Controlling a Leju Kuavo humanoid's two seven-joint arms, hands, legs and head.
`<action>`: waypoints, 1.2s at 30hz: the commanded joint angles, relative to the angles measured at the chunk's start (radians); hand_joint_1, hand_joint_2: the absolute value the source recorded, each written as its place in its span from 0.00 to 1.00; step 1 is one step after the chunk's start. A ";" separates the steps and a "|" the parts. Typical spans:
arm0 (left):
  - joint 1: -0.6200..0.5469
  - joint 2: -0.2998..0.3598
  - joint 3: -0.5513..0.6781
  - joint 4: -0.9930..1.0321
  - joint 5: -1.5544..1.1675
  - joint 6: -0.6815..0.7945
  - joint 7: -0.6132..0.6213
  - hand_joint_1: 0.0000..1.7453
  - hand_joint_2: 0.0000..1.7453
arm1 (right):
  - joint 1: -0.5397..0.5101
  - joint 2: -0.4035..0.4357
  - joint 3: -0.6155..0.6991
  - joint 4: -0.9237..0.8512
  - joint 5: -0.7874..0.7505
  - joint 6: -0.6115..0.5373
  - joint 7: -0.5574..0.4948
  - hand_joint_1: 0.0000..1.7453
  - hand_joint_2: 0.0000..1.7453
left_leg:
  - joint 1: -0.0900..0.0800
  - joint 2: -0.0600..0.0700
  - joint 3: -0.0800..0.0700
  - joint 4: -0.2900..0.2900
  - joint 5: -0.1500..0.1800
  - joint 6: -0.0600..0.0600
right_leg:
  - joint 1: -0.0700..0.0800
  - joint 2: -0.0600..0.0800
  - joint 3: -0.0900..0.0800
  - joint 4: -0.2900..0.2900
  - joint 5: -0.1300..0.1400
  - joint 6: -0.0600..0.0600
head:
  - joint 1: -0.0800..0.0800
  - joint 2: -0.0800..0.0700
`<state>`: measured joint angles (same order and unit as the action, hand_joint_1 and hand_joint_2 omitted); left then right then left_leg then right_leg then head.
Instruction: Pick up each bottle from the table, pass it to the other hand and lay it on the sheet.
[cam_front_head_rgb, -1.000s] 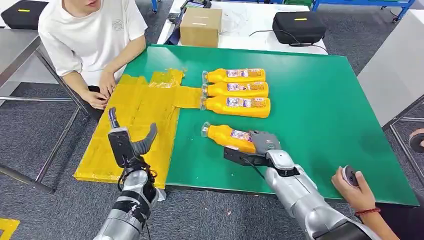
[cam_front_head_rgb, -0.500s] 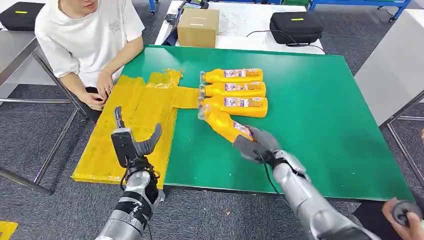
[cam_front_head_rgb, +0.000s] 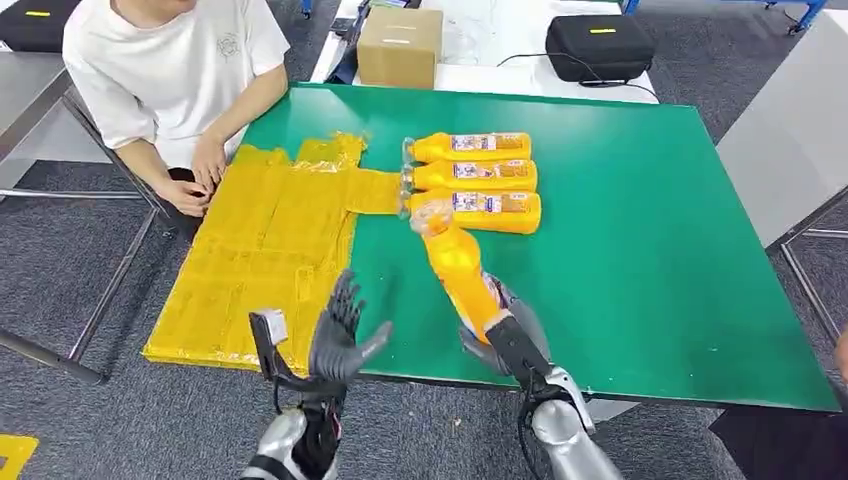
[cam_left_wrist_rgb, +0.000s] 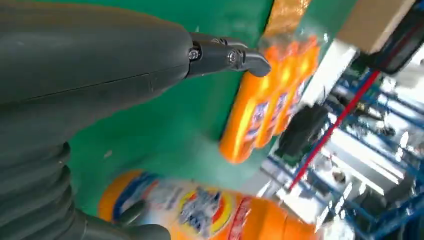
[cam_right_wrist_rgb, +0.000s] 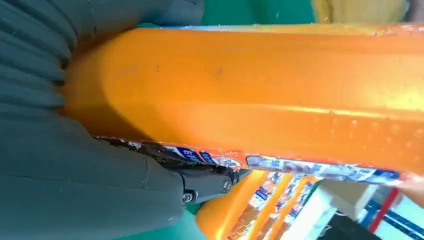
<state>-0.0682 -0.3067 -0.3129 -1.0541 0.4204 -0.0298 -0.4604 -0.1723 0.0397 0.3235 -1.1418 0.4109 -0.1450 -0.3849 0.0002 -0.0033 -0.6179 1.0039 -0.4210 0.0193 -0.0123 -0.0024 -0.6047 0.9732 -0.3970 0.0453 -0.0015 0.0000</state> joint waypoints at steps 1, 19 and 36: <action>0.064 0.079 -0.166 -0.145 -0.006 -0.071 0.001 0.00 1.00 | -0.047 0.039 0.125 0.066 0.080 -0.025 -0.032 1.00 1.00 | 0.001 0.005 0.005 0.000 -0.002 -0.001 | 0.001 0.005 0.003 0.000 -0.001 -0.002 | 0.000 0.000; 0.033 0.056 -0.156 -0.143 -0.144 0.182 -0.026 0.00 1.00 | -0.075 0.060 0.347 0.089 0.303 -0.193 0.004 1.00 1.00 | 0.001 0.002 0.003 -0.001 -0.001 -0.001 | 0.001 0.002 0.002 0.000 0.000 -0.001 | 0.001 0.000; 0.048 0.031 -0.043 -0.165 0.198 -0.026 0.063 0.00 1.00 | -0.109 0.059 0.458 0.141 0.327 -0.215 0.010 1.00 1.00 | 0.001 0.001 0.006 -0.001 -0.002 -0.001 | 0.001 0.000 0.005 -0.001 -0.002 -0.002 | 0.001 0.000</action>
<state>-0.0052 -0.2705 -0.4311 -1.2184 0.4494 0.0587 -0.4547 -0.2356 0.1076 0.6924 -1.1067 0.7637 -0.3746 -0.3506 0.0005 -0.0032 -0.6178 1.0038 -0.4205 0.0193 -0.0122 -0.0025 -0.6051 0.9734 -0.3969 0.0452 -0.0008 0.0000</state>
